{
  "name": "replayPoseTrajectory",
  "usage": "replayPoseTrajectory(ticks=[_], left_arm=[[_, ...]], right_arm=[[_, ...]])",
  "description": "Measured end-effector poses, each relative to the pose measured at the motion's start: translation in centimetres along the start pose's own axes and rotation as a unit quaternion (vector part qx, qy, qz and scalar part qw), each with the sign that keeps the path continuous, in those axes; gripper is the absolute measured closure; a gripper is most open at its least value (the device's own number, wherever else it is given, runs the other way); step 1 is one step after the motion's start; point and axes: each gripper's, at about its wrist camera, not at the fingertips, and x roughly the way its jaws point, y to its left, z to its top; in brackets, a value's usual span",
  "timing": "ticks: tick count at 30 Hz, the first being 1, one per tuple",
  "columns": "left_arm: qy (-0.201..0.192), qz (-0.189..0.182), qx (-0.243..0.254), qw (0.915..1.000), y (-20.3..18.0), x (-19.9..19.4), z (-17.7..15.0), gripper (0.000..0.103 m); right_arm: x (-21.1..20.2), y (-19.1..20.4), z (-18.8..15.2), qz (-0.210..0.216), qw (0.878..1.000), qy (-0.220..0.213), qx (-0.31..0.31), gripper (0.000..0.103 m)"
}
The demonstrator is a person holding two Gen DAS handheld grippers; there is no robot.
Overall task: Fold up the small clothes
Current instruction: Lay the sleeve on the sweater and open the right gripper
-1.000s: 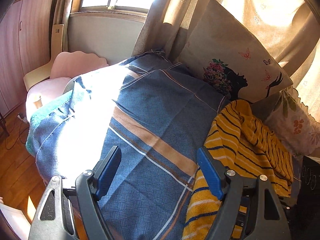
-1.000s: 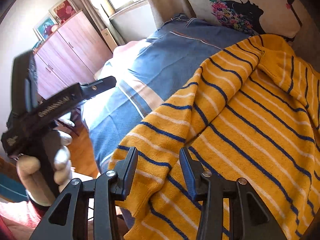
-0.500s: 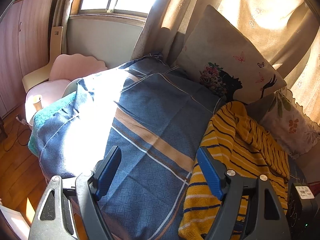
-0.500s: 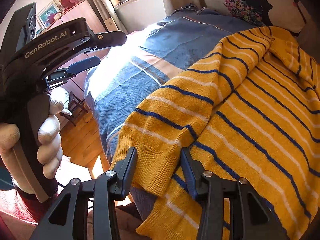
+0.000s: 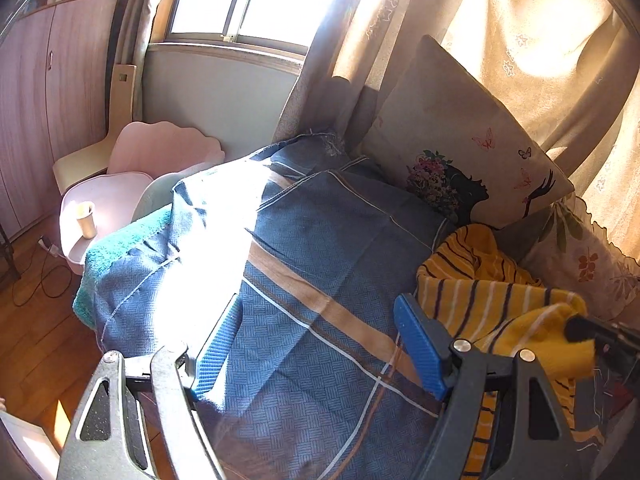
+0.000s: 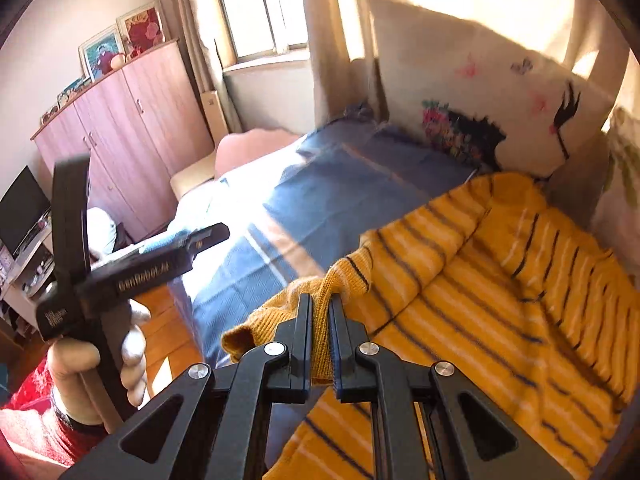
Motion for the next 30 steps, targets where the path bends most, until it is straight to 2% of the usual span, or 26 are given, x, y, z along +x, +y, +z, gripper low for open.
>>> replayPoseTrajectory(ticks=[4,8,12,14,15,16,17,18,19,21,23,25,28,30], left_arm=[[0.002,-0.006,0.022,0.9997,-1.9,0.6,0.2,0.024],[0.025,-0.021,0.044,0.9985,-4.4,2.4,-0.2,0.024],[0.039,-0.031,0.071,0.9963,-7.1,3.9,-0.6,0.024],[0.048,-0.034,0.083,0.9948,-8.4,4.8,-0.7,0.024],[0.055,-0.039,0.088,0.9939,-9.2,5.4,-0.7,0.024],[0.063,-0.045,0.093,0.9926,-9.8,6.0,-0.7,0.024],[0.071,-0.051,0.098,0.9914,-10.5,6.7,-0.7,0.024],[0.078,-0.054,0.102,0.9902,-11.3,7.3,-0.5,0.024],[0.083,-0.057,0.107,0.9891,-12.0,7.9,-0.4,0.024],[0.088,-0.063,0.119,0.987,-13.6,9.1,0.1,0.024],[0.09,-0.077,0.126,0.985,-15.4,10.6,0.6,0.024],[0.094,-0.092,0.124,0.9834,-17.0,12.7,1.0,0.024],[0.125,-0.111,0.118,0.9789,-18.8,16.8,1.1,0.024],[0.154,-0.124,0.107,0.9743,-19.6,19.6,0.8,0.024]], right_arm=[[-5.9,-5.9,4.0,-0.073,0.995,-0.062,0.026,0.095],[-9.5,-15.3,4.5,-0.159,0.98,-0.073,0.098,0.095],[-9.7,-25.6,1.3,-0.242,0.953,-0.036,0.177,0.095],[-8.4,-30.1,-1.2,-0.262,0.942,0.004,0.207,0.094],[-7.2,-31.9,-2.7,-0.274,0.937,0.033,0.216,0.094],[-6.4,-33.3,-3.9,-0.3,0.926,0.058,0.223,0.094],[-6.0,-34.4,-5.1,-0.333,0.912,0.073,0.229,0.094],[-6.0,-35.1,-6.0,-0.344,0.906,0.074,0.236,0.094],[-6.5,-35.5,-6.5,-0.338,0.905,0.062,0.25,0.092],[-7.7,-35.5,-6.7,-0.314,0.91,0.026,0.27,0.08],[-7.9,-34.5,-5.7,-0.28,0.923,0.0,0.265,0.065],[-6.9,-33.0,-3.9,-0.233,0.939,-0.012,0.251,0.057],[-3.3,-30.3,-0.7,-0.163,0.962,-0.008,0.221,0.054],[-0.2,-28.9,1.5,-0.139,0.971,0.008,0.194,0.051]])
